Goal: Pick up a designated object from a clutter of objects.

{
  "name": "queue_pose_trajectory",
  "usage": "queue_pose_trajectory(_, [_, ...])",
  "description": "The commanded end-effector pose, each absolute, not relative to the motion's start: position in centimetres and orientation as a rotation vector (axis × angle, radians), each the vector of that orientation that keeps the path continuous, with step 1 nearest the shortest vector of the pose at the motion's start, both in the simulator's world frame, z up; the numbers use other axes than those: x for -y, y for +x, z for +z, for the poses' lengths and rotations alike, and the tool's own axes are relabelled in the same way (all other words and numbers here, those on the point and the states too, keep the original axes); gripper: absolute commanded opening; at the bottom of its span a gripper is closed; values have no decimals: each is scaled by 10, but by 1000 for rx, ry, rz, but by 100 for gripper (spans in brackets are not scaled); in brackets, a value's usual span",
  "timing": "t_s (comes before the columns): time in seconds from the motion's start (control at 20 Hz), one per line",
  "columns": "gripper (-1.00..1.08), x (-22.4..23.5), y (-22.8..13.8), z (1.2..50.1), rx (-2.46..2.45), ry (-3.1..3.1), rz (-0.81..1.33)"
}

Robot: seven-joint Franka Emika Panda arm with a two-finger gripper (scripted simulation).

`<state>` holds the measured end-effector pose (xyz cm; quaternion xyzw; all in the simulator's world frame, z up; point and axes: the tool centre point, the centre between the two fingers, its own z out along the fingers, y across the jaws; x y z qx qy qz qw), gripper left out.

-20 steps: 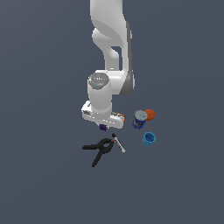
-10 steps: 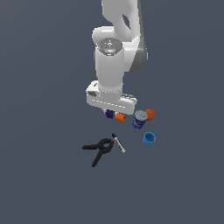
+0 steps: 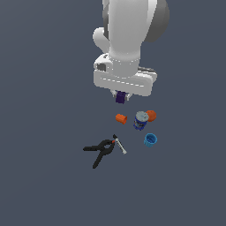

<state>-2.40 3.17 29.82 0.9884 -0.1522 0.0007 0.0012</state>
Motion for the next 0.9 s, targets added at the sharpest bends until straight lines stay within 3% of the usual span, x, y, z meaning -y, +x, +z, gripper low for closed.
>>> queue_pose_trajectory(0.0, [-100,-40,-25,321,477,3103,1])
queue_pose_trajectory(0.45, [-100,-61,-25,373,477,3104,0])
queue_pose_trajectory(0.85, [-100,-66,-24,386,477,3105,0])
